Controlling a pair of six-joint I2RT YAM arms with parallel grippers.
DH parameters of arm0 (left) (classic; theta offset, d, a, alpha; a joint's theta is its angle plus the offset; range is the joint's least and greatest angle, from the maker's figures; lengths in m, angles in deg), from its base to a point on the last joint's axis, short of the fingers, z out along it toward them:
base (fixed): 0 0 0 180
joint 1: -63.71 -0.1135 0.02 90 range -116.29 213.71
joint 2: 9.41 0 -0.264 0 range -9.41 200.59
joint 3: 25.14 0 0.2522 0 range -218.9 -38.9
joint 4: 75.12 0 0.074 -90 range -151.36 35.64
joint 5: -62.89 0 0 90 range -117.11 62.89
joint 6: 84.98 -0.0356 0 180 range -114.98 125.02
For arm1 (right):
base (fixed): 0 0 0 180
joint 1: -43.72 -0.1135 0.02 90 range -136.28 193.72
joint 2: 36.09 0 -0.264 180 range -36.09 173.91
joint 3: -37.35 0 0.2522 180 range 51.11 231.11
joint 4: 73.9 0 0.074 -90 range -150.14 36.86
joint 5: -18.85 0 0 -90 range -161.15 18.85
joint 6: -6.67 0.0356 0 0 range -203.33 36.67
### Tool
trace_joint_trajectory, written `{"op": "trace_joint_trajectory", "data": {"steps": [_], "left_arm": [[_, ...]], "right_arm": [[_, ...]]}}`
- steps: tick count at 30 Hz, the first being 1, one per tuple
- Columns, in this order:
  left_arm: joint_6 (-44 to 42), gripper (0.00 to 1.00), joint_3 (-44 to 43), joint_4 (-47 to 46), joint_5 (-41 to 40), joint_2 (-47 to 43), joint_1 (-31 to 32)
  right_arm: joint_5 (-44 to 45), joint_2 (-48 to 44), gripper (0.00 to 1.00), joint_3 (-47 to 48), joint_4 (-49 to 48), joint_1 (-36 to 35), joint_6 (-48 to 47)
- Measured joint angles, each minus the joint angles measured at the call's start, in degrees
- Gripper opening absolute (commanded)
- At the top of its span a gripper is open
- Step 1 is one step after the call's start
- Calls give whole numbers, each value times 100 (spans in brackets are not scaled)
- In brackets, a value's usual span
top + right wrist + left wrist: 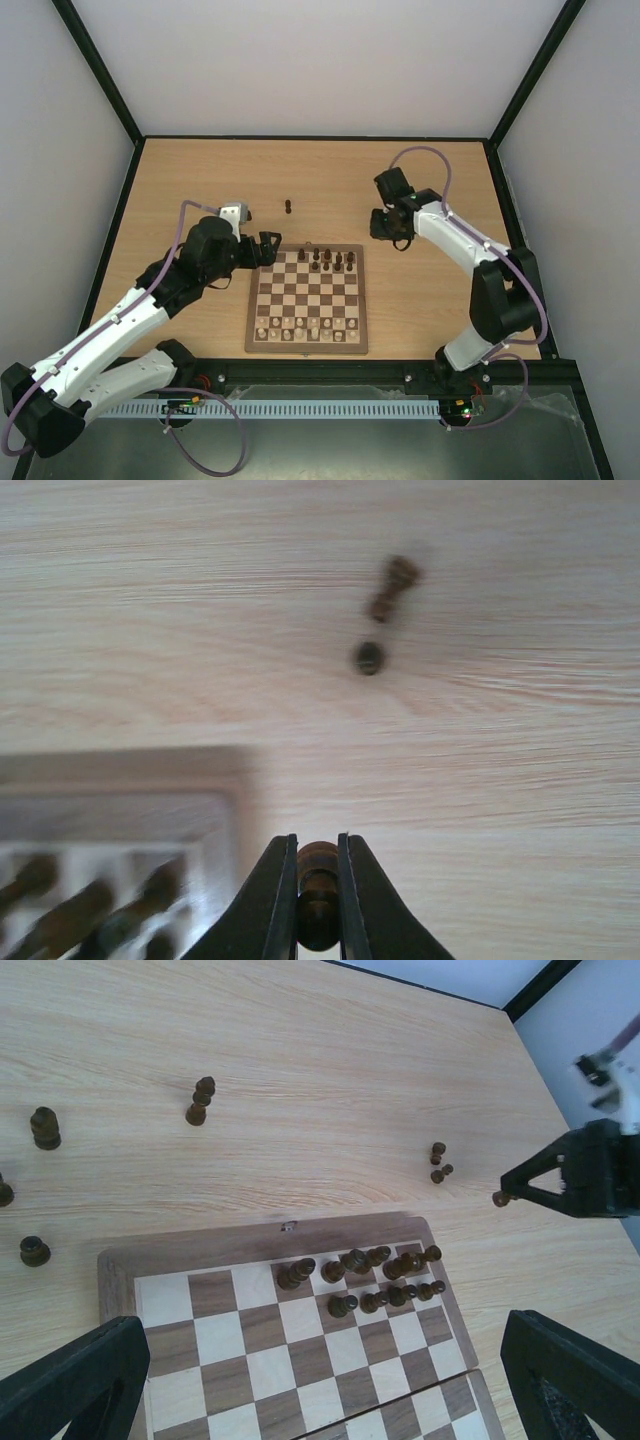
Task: Set up the chess pieces on the board
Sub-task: Place the chess piece on the chessboard.
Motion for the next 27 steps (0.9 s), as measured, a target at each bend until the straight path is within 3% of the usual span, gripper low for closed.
{"op": "trace_joint_trajectory", "data": {"steps": [8, 16, 27], "left_arm": [[85, 100, 0, 74, -210, -57, 0], [173, 100, 0, 181, -409, -223, 0], [273, 99, 0, 297, -562, -372, 0]], "right_arm": [[-79, -407, 2, 837, 466, -1412, 105], [-151, 79, 3, 1631, 748, -2568, 125], [-109, 1196, 4, 1974, 850, -3130, 118]]}}
